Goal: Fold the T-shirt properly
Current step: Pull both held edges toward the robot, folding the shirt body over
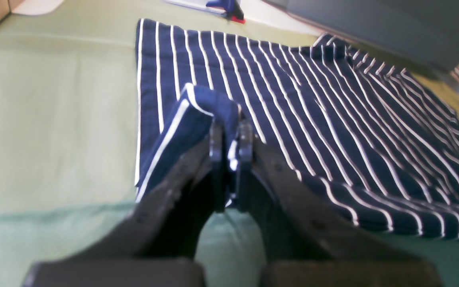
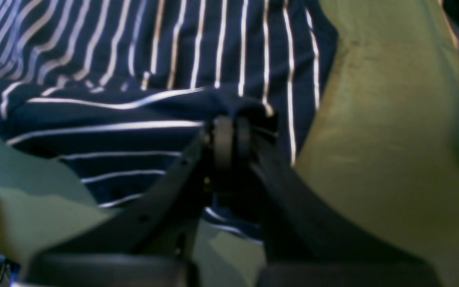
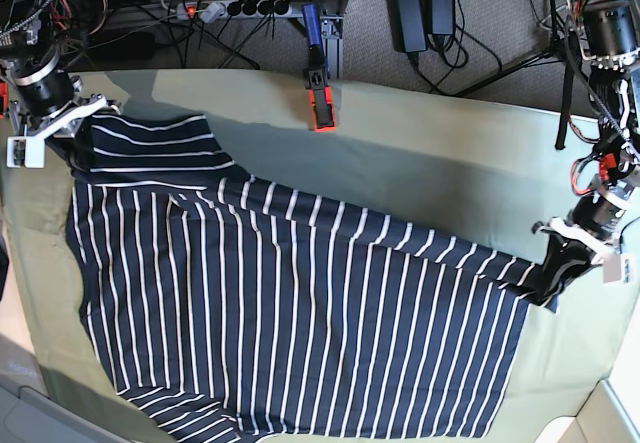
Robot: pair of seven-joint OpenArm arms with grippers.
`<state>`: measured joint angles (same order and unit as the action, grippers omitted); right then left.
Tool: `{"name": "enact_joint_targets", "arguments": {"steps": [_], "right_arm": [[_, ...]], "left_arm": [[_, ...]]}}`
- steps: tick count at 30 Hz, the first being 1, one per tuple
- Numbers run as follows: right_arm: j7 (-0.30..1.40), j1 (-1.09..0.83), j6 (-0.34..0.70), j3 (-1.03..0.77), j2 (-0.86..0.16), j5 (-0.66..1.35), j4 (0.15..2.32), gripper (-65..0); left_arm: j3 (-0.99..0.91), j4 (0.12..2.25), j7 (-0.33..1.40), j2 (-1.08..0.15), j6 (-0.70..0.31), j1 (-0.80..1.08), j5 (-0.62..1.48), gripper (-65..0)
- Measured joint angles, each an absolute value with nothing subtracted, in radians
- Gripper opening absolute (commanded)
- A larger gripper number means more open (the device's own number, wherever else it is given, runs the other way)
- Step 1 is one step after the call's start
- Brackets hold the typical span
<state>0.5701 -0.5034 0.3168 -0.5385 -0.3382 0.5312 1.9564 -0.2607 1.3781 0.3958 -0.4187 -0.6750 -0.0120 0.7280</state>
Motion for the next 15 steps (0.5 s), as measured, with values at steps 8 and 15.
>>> {"name": "enact_joint_targets", "arguments": {"steps": [8, 15], "right_arm": [[0.581, -0.418, 0.317, -0.538, -0.337, 0.538, 1.917, -65.0], [0.589, -0.297, 0.318, -0.519, -0.336, 0.534, 1.791, -65.0]], "left_arm": [[-0.261, 1.218, 0.393, -0.418, -0.68, -0.11, 0.728, -65.0], [-0.191, 1.177, 0.39, -0.419, -0.679, -0.15, 0.725, -65.0]]}}
